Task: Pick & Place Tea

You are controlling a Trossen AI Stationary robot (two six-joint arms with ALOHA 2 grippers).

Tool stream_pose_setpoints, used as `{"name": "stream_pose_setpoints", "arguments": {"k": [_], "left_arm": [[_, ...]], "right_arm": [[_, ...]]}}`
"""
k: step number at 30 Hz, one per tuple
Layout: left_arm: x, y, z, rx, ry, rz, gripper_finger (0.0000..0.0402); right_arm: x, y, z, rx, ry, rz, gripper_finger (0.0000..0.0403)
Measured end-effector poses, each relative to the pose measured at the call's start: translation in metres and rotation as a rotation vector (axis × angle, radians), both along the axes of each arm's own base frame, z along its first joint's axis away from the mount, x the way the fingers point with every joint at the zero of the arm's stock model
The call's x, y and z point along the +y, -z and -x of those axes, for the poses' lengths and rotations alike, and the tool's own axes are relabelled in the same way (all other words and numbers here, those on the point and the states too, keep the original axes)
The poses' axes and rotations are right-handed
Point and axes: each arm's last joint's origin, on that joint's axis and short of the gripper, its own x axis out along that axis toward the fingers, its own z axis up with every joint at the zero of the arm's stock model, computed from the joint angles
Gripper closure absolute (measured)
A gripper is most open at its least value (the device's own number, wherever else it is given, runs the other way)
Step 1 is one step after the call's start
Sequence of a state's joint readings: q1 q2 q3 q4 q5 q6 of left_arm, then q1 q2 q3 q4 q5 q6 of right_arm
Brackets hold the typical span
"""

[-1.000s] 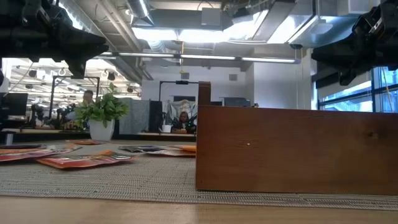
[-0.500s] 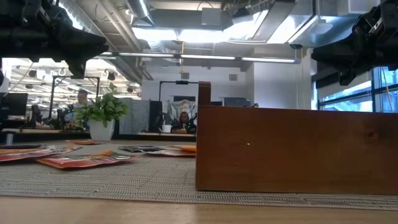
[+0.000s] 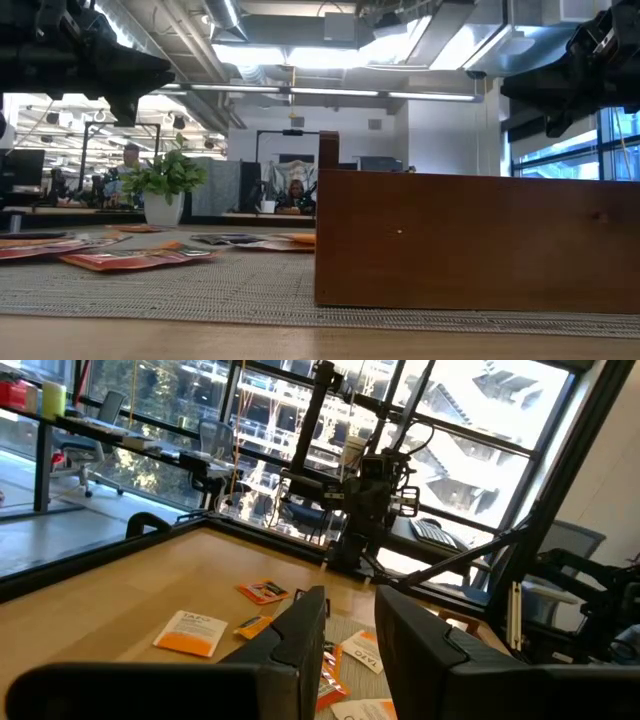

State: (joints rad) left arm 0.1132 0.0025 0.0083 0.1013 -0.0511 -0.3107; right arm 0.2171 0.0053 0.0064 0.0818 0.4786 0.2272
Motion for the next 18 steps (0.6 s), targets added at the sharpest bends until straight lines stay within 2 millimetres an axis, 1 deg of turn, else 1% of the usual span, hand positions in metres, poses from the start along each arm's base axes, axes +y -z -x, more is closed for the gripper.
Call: {"name": "stream_pose_setpoints", "arguments": {"k": [2, 7, 11, 15, 18], "left_arm": [[0.0000, 0.0000, 0.0000, 0.000, 0.000, 0.000, 0.0313], [0.0000, 0.0000, 0.0000, 0.000, 0.000, 0.000, 0.0313], [0.0000, 0.0000, 0.0000, 0.000, 0.000, 0.000, 0.0313], [0.0000, -0.0001, 0.0000, 0.000, 0.000, 0.000, 0.0313], [0.0000, 0.0000, 0.0000, 0.000, 0.000, 0.000, 0.0313]], "right_arm": [[0.0000, 0.0000, 0.0000, 0.003, 0.001, 0.011, 0.0340], [0.0000, 0.0000, 0.0000, 0.041, 0.013, 0.153, 0.0340], [-0.0001, 0.0000, 0.0000, 0.055, 0.018, 0.201, 0.0340], [-0.0001, -0.0017, 0.0002, 0.035, 0.020, 0.191, 0.0340], [0.0012, -0.0045, 0.0002, -0.032, -0.039, 0.055, 0.0340]]}}
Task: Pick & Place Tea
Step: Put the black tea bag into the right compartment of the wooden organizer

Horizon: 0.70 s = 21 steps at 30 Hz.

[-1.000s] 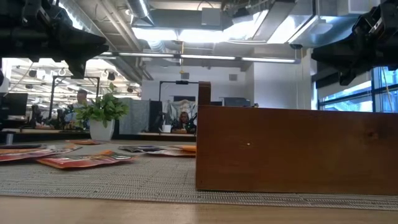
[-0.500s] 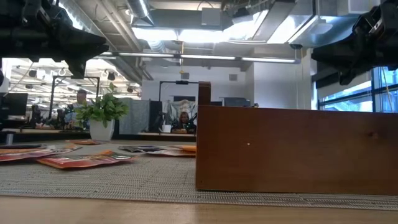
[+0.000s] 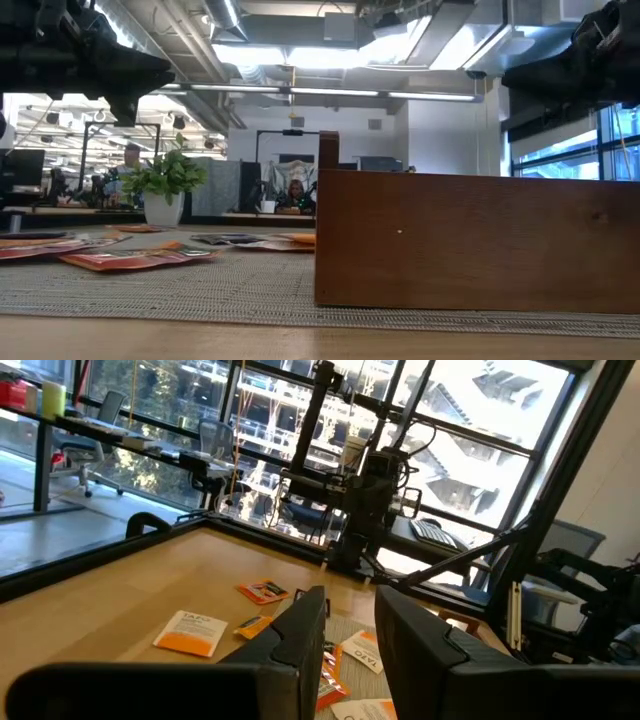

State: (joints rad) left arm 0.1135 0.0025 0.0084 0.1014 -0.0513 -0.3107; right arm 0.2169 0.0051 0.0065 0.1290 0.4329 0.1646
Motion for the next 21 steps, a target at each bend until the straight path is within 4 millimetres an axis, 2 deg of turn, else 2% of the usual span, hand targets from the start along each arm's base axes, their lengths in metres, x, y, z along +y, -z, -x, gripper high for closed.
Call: {"name": "stream_pose_setpoints", "arguments": {"k": [4, 7, 10, 14, 21], "left_arm": [[-0.0001, -0.0006, 0.0001, -0.011, 0.005, 0.033, 0.0313], [0.0007, -0.0037, 0.0006, -0.076, 0.000, 0.205, 0.0313], [0.0031, -0.0060, 0.0016, -0.140, -0.062, 0.343, 0.0313], [0.0034, -0.0048, 0.0008, -0.143, -0.065, 0.416, 0.0313], [0.0058, -0.0018, -0.0022, -0.113, -0.147, 0.402, 0.0313]], "right_arm": [[0.0012, -0.0010, -0.0001, -0.064, -0.074, -0.255, 0.0340], [-0.0004, -0.0016, 0.0003, -0.104, -0.039, -0.386, 0.0340], [-0.0018, -0.0015, 0.0006, -0.121, 0.005, -0.428, 0.0340], [-0.0021, -0.0012, 0.0007, -0.125, 0.015, -0.446, 0.0331], [-0.0021, 0.0003, 0.0004, -0.131, 0.008, -0.523, 0.0261]]}}
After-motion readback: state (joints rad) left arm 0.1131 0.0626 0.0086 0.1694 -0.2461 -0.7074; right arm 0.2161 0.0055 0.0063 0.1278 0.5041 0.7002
